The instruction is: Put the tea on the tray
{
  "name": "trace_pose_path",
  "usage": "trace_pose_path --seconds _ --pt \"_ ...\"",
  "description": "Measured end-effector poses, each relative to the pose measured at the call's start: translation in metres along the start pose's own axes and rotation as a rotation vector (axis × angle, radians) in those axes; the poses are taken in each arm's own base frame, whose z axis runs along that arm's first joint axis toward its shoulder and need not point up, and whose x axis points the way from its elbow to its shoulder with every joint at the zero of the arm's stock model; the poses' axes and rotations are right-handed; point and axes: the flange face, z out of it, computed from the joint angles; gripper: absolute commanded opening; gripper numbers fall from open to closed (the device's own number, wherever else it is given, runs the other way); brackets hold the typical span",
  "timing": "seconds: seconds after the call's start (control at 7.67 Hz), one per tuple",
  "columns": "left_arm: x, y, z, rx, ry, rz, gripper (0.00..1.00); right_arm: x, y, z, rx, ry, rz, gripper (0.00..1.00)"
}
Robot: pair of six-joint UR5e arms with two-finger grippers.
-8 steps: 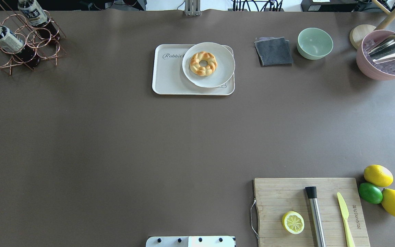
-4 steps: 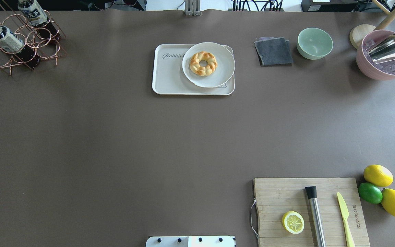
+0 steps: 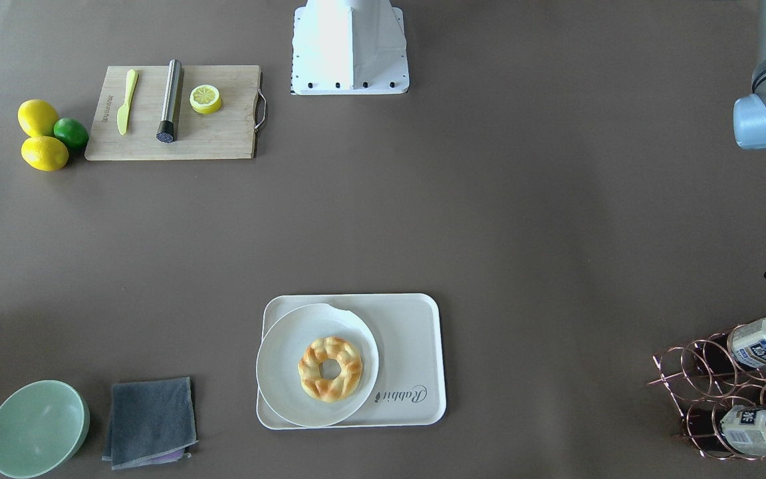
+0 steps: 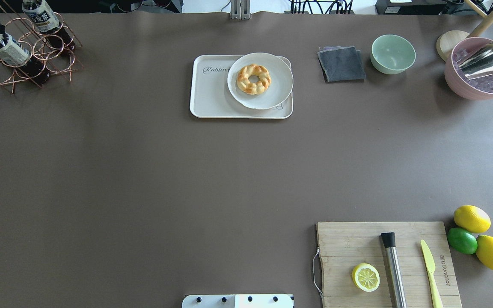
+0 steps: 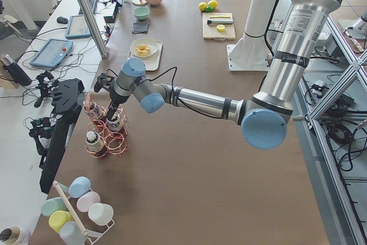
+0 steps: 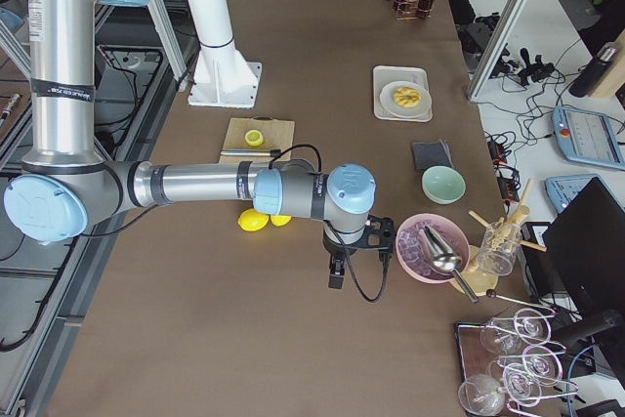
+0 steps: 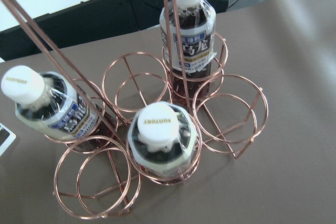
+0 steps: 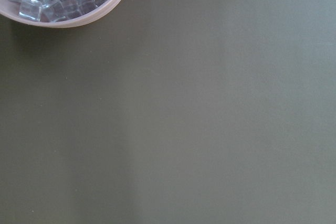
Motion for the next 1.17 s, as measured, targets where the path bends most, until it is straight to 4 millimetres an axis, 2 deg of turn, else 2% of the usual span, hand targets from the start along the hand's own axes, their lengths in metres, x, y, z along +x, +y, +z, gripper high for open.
trace_pose_path --seconds 0.13,0.26,0.91,1.04,1.17 --pt "-0.0053 0.0 0.0092 0.007 0.004 0.002 0.84 0.0001 0.0001 0.0001 0.0 0.0 0.0 1.0" --pt "-0.0084 0.0001 0.0146 0.011 0.007 0.004 0.78 0.0001 0.0 0.0001 0.0 0.0 0.0 1.0" --pt "-0.0103 0.0031 0.0177 0.01 0.015 0.008 0.75 0.0 -0.0006 0.0001 0.0 0.0 0.0 1.0" --pt "-0.0106 0.0044 0.0174 0.009 0.018 0.009 0.5 0.0 -0.0006 0.0001 0.0 0.0 0.0 1.0" --pt "-0.0107 0.0054 0.0171 0.008 0.019 0.009 0.2 0.0 -0.0007 0.0001 0.0 0.0 0.0 1.0"
